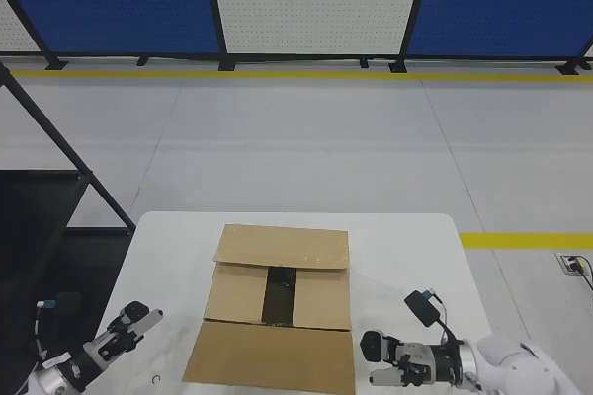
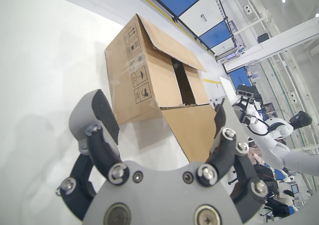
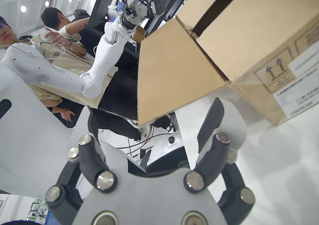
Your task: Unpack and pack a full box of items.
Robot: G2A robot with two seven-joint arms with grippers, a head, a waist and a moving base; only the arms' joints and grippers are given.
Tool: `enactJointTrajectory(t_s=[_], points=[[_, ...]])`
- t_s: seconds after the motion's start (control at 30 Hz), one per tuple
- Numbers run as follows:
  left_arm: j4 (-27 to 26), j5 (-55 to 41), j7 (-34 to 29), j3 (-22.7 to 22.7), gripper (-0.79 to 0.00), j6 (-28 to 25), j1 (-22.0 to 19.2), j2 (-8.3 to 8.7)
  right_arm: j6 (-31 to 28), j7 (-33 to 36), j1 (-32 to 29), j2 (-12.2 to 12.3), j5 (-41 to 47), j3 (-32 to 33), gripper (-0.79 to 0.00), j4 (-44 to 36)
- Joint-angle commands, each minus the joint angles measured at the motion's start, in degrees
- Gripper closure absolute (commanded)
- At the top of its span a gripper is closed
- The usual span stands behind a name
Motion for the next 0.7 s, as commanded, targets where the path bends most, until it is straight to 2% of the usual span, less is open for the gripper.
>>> enactJointTrajectory(t_s=[0.0,0.07,0.13,0.53,0.6,0.67], points=[[0.0,0.0,0.0,0.0,-0.785,0.0,0.0,0.0,3.59,-1.84,0.17,0.14,1.46,1.7,-0.785,-1.83],[0.0,0.0,0.0,0.0,-0.785,0.0,0.0,0.0,7.81,-4.11,0.89,0.08,4.65,2.69,-0.785,-2.65],[0.0,0.0,0.0,0.0,-0.785,0.0,0.0,0.0,16.42,-8.76,2.26,-0.15,7.89,3.31,-0.785,-1.84],[0.13,-0.01,0.53,0.06,-0.785,0.33,0.06,-0.02,16.58,-9.11,2.01,-0.22,8.31,3.07,-0.785,-2.17],[1.0,-1.41,-0.37,0.74,-0.785,0.08,-0.25,0.05,18.35,-9.06,2.12,-0.57,12.69,2.13,-0.785,-2.17],[2.31,-4.16,-4.1,1.72,-0.785,-1.22,-1.67,0.33,22.35,-11.15,3.52,-0.98,15.26,1.32,-0.785,-0.61]])
